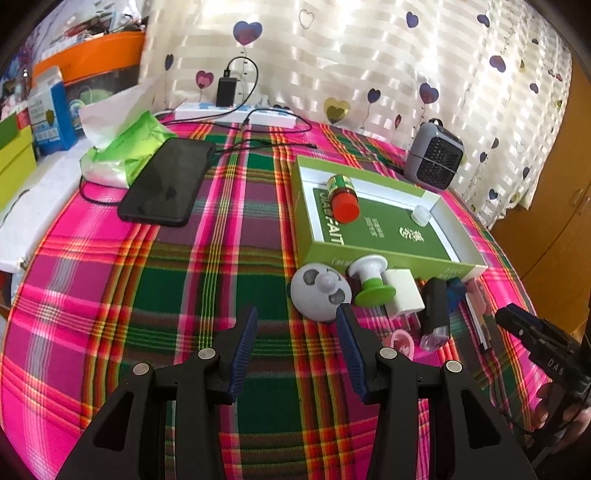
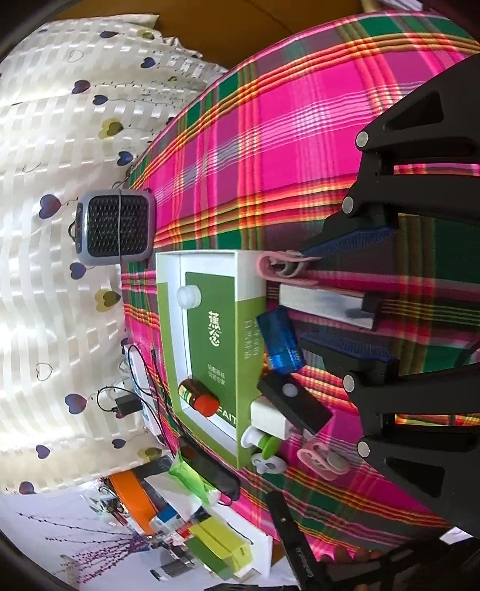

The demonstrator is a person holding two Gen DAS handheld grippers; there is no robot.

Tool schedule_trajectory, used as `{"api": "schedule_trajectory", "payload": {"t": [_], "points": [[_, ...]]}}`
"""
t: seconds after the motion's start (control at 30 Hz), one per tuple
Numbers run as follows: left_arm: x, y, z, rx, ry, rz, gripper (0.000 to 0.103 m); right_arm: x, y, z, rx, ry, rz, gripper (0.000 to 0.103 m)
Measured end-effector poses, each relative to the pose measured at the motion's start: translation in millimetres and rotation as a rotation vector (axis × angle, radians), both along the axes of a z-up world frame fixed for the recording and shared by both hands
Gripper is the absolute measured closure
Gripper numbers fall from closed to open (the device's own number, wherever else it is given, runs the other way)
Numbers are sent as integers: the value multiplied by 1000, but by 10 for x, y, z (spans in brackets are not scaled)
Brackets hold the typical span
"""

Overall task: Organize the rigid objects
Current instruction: 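Withdraw both tools and reach toward the white round gadget and pink clip, then grasp the white round gadget with the left tool while the right tool grasps the pink clip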

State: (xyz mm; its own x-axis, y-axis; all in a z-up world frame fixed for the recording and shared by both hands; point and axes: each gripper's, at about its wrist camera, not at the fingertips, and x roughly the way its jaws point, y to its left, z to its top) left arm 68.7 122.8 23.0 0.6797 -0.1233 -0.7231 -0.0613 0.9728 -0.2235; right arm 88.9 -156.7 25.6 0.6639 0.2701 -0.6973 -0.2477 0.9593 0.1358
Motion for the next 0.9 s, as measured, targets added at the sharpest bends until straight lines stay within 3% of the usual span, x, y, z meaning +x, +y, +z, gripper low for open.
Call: {"api": "schedule_trajectory", "payload": {"t": [0.3, 0.9], "points": [[49, 14, -84, -17, 27, 3, 60, 152, -150, -56, 26, 34, -81, 59], [295, 14, -123, -78, 47, 2, 60, 466, -138, -161, -40, 84, -83, 59]]}}
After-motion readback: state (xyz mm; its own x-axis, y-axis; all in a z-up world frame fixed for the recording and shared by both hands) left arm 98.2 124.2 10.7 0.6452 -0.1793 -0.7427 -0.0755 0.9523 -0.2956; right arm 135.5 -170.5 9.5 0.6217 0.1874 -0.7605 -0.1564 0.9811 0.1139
